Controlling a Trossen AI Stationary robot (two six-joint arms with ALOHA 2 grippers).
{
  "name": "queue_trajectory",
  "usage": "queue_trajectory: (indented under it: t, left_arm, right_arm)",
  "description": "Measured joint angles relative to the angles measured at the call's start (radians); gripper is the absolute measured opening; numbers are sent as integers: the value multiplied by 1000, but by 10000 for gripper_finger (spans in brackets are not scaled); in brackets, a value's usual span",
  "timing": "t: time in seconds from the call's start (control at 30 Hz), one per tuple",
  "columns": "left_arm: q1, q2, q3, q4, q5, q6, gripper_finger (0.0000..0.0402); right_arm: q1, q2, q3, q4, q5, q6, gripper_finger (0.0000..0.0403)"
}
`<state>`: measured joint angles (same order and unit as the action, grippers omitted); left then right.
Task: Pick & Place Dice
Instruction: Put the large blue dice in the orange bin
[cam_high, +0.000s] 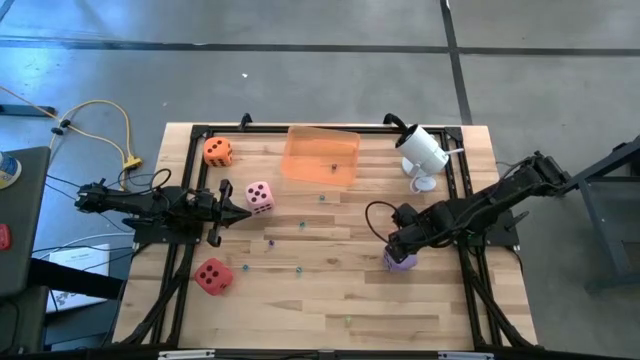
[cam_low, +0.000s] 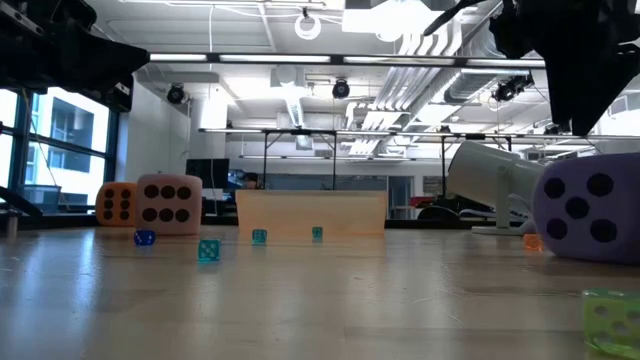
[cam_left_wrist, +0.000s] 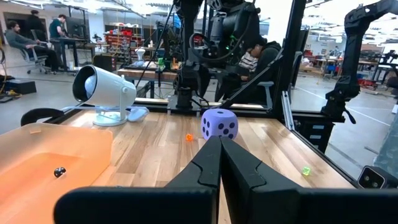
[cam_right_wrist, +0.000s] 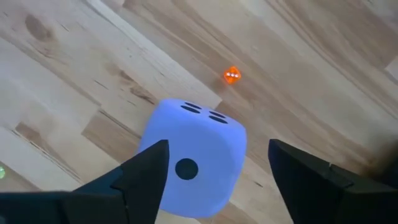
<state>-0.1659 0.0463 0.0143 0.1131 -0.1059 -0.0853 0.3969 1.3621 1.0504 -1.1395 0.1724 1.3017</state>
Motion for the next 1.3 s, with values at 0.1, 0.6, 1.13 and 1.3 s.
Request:
queue_trajectory:
  t: [0.1,0.6,1.13,1.3]
  left_arm:
    - [0,0,0,0,0,0,1]
    - [0,0,0,0,0,0,1]
    - [0,0,0,0,0,0,1]
    - [0,0,0,-1,0,0,1]
  right_arm:
    - [0,0,0,0,1,3,279]
    - [2,5,2,89,-32,-94,392]
    - [10,5,2,69,-129,184,375]
    - [33,5,2,67,-97,260,374]
